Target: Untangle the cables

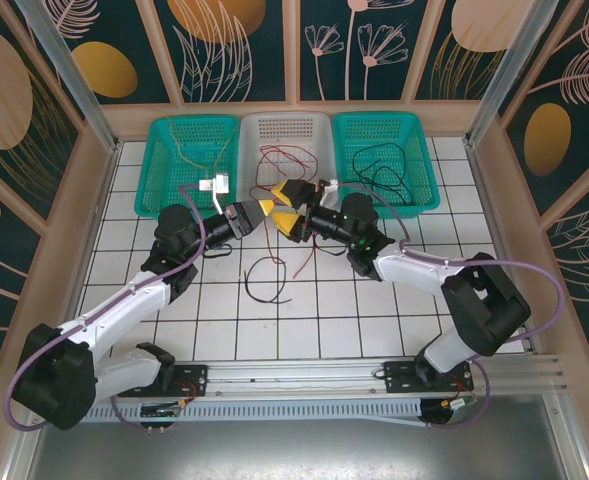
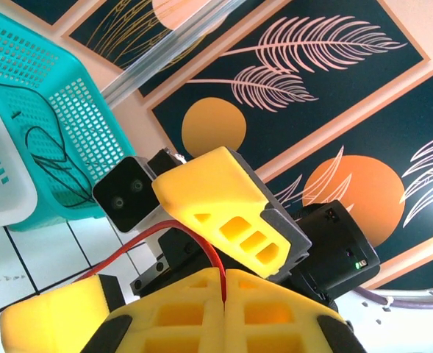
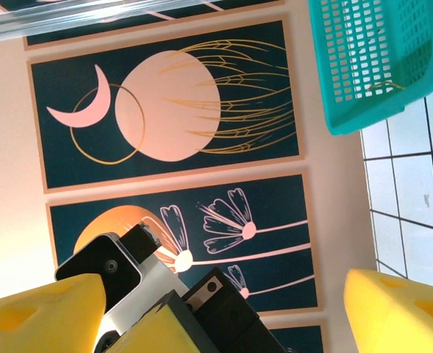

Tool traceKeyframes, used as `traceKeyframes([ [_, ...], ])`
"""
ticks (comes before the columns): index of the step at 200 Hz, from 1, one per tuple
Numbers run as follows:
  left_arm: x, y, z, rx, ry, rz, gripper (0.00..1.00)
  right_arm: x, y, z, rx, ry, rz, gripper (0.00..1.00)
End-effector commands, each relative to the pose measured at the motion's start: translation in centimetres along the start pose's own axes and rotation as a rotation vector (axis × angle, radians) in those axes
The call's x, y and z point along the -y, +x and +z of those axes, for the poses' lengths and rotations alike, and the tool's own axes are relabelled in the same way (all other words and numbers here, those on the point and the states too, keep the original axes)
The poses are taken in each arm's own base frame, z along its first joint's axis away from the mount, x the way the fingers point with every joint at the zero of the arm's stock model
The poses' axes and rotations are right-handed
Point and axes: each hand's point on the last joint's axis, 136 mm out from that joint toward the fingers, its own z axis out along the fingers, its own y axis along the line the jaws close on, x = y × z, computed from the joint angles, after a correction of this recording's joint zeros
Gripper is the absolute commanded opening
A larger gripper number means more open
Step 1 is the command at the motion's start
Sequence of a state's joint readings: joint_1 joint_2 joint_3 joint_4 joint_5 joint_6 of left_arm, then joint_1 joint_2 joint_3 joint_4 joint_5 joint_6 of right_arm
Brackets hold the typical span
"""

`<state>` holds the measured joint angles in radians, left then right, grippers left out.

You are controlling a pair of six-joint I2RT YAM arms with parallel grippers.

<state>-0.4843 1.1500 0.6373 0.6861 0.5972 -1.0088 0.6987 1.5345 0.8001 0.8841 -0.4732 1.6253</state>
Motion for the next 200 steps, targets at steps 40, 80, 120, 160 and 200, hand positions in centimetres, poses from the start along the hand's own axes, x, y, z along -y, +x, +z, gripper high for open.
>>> traceKeyframes([
  [40,2.0,0.0,-0.4,-0.013,0.047,0.113,0.0,-1.6,-1.4,-0.6,0.056,0.075,-0.145,0.53],
  [80,1.7,0.4,-0.4,-0.041,0.036,0.142,0.0,-2.4,-2.5,-1.4,0.125,0.239,-0.292,0.17],
  [120,1.7,1.0,0.1,-0.071,0.076,0.097,0.43,-6.2,-3.0,-1.9,0.169,0.318,-0.483,0.0],
  [160,3.8,2.7,1.3,-0.135,0.171,0.095,0.78,-10.2,-2.9,-2.2,0.189,0.306,-0.602,0.0],
  [200,2.5,1.0,2.2,-0.025,0.035,0.222,0.85,-13.2,-2.4,-2.1,0.184,0.263,-0.648,0.0],
])
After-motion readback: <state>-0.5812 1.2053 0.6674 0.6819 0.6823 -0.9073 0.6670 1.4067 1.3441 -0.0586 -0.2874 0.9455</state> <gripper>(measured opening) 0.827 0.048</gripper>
